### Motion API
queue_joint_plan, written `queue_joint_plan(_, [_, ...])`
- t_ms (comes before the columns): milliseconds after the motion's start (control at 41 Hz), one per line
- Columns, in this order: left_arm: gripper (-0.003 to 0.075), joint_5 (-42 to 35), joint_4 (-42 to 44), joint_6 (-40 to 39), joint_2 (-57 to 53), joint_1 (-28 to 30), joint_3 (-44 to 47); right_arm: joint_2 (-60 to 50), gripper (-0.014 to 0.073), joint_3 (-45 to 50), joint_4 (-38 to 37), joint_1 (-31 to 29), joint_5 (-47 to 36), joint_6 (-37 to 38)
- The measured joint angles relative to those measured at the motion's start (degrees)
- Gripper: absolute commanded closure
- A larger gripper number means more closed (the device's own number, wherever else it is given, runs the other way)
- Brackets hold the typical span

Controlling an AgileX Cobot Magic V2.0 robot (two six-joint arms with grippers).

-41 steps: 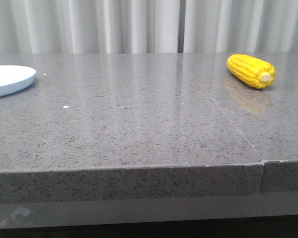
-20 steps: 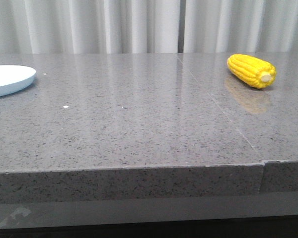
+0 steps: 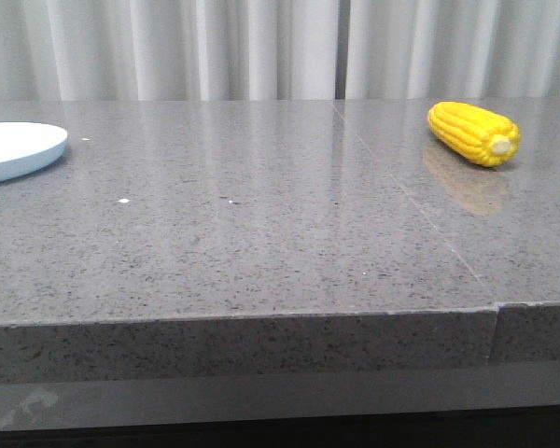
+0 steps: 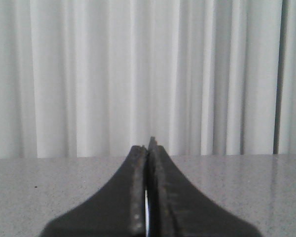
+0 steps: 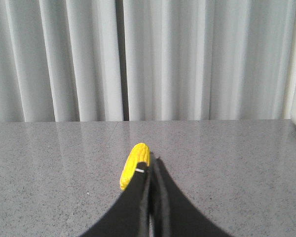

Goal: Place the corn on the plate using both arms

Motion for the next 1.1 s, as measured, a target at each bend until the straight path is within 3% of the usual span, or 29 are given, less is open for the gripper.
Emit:
queue_joint_plan(244, [0.0740,15.6,0.9,0.0,10.7,0.0,-17.2,12.2,0.0662,-13.0,-0.4,0.0,8.9,0.0])
queue_joint_plan(366, [0.0741,19.1,0.9,0.0,16.1,0.0,-21.8,17.8,0.0662,-16.9,-1.1,0.0,12.0,0.0])
queue_joint_plan(830, [0.0739,19.6,0.9,0.0,20.6,0.0,-18.8,28.3,0.0646,-17.4,-1.5,0.0,13.6,0.0])
queue_joint_plan(928, [0.0700,20.2,0.9,0.0,20.8,0.0,-18.1,29.6,0.0512,-17.4,-2.3,0.0,14.1,0.0])
queue_joint_plan(1001, [0.0602,21.3,0.9,0.0,21.1,0.0,-18.0,30.2,0.0311,-17.4,-2.7,0.0,14.8,-0.2])
queue_joint_plan(1099, [0.0372,22.0,0.9,0.0,21.9,0.0,-18.0,31.1,0.0083,-17.4,-3.0,0.0,15.6,-1.2])
